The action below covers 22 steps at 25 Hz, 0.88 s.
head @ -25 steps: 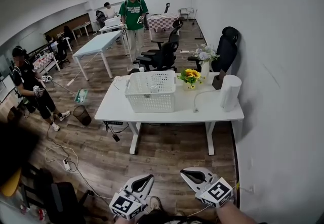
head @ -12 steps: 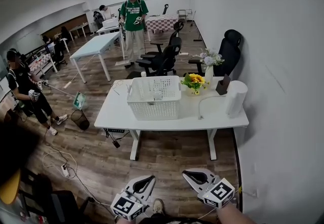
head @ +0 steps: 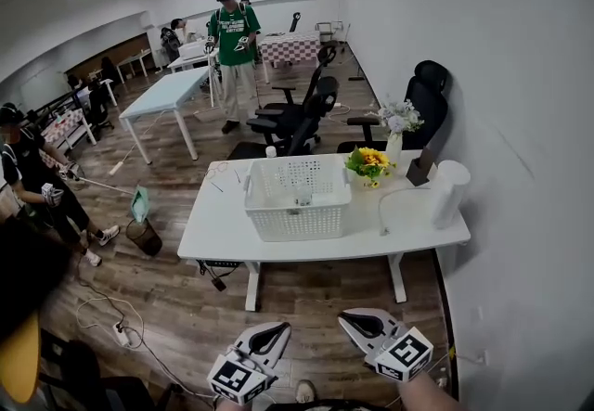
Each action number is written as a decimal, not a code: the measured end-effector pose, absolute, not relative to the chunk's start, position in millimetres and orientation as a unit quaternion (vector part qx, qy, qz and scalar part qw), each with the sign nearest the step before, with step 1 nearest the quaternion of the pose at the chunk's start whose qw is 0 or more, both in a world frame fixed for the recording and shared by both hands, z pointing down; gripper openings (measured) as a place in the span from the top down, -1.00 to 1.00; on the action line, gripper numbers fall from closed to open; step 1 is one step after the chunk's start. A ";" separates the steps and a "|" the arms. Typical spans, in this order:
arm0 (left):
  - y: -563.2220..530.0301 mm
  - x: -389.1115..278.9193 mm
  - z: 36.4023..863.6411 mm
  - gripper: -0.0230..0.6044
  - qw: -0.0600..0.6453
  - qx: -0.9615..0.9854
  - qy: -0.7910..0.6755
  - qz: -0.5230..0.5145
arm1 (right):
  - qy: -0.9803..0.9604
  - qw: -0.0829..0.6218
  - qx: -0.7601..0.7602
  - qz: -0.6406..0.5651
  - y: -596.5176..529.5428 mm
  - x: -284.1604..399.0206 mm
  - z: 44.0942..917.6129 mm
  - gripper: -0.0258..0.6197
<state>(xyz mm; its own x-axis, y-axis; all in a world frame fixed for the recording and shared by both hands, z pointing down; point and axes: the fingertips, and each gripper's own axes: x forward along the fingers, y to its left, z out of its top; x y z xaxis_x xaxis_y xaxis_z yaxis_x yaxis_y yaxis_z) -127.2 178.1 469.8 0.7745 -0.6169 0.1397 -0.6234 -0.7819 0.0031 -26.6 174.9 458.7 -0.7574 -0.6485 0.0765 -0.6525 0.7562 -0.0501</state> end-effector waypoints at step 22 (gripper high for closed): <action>74.3 -196.3 493.2 0.89 0.042 0.957 -0.283 0.050 | -0.913 0.062 0.401 0.033 81.3 -91.1 474.7 0.85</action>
<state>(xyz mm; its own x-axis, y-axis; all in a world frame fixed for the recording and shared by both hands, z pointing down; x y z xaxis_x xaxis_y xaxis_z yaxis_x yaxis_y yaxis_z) -196.3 74.3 493.2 0.8342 -0.5383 0.1196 -0.5466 -0.8358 0.0515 -91.1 81.3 474.7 -0.6707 -0.7284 0.1404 -0.7366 0.6763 -0.0099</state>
